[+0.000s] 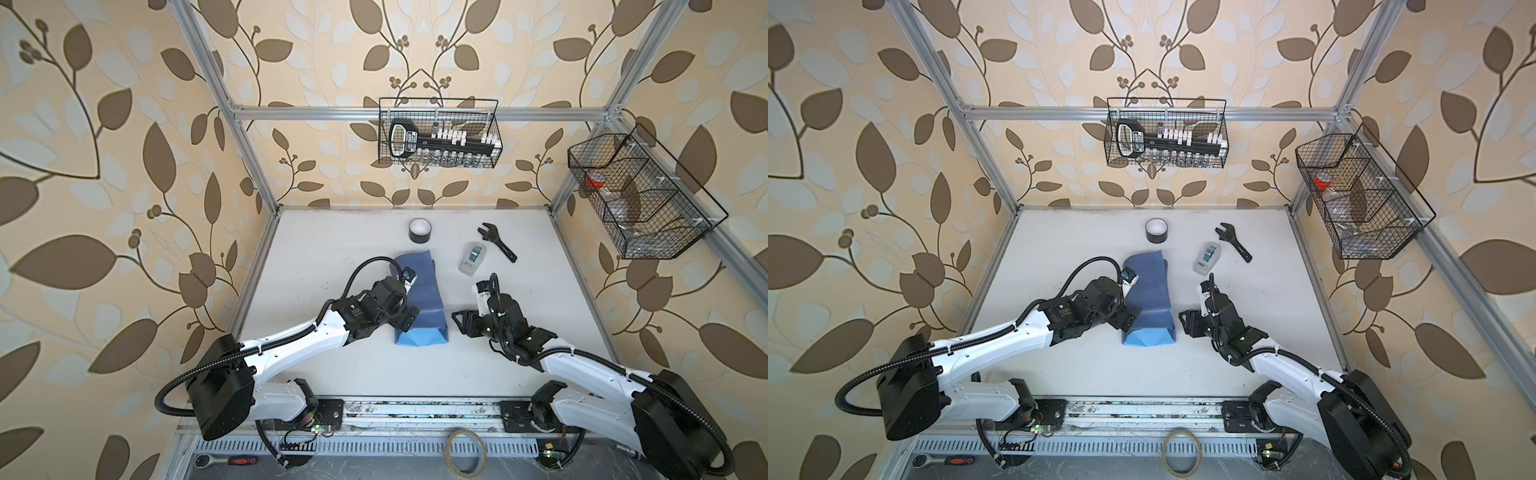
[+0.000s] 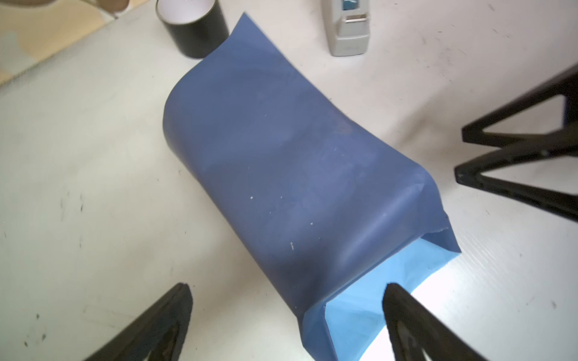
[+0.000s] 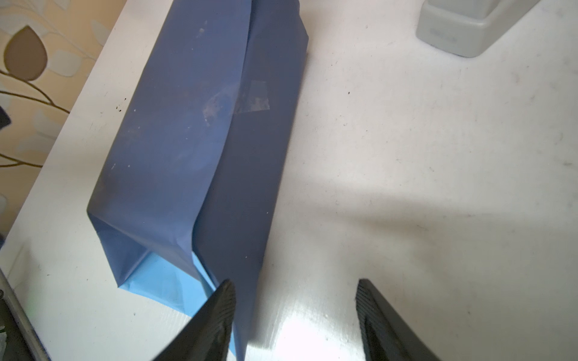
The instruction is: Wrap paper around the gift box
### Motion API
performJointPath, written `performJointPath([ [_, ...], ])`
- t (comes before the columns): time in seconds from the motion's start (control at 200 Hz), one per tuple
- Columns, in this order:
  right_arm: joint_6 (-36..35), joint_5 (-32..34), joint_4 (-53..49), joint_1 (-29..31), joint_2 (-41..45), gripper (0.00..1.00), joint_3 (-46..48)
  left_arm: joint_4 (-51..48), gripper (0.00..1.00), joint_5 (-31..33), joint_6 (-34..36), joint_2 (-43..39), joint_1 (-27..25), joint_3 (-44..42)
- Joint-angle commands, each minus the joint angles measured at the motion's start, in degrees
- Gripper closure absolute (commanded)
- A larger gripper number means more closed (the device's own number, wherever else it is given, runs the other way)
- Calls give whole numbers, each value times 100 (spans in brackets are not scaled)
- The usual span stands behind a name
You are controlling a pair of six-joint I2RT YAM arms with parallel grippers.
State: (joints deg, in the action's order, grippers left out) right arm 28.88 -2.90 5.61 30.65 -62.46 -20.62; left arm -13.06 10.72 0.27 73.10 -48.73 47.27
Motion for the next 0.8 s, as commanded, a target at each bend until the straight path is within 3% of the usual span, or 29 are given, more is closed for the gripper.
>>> performJointPath([
  [0.0, -85, -291, 97, -37, -34, 37, -56, 531, 3, -500, 1973, -114, -14, -52],
  [0.18, -109, -299, 91, -90, -46, 37, -3, 573, 3, -943, 3812, -56, -3, -168],
  [0.315, -85, -316, 158, -130, -37, 37, 67, 552, 5, -1419, 4665, 202, 246, -143],
  [0.55, -71, -341, 187, -156, -195, 37, -3, 514, 14, -1410, 4992, 907, 399, 197],
  [0.795, -52, -318, 255, -163, -314, 37, -2, 1106, 18, -1075, 4958, 1421, 398, 131],
])
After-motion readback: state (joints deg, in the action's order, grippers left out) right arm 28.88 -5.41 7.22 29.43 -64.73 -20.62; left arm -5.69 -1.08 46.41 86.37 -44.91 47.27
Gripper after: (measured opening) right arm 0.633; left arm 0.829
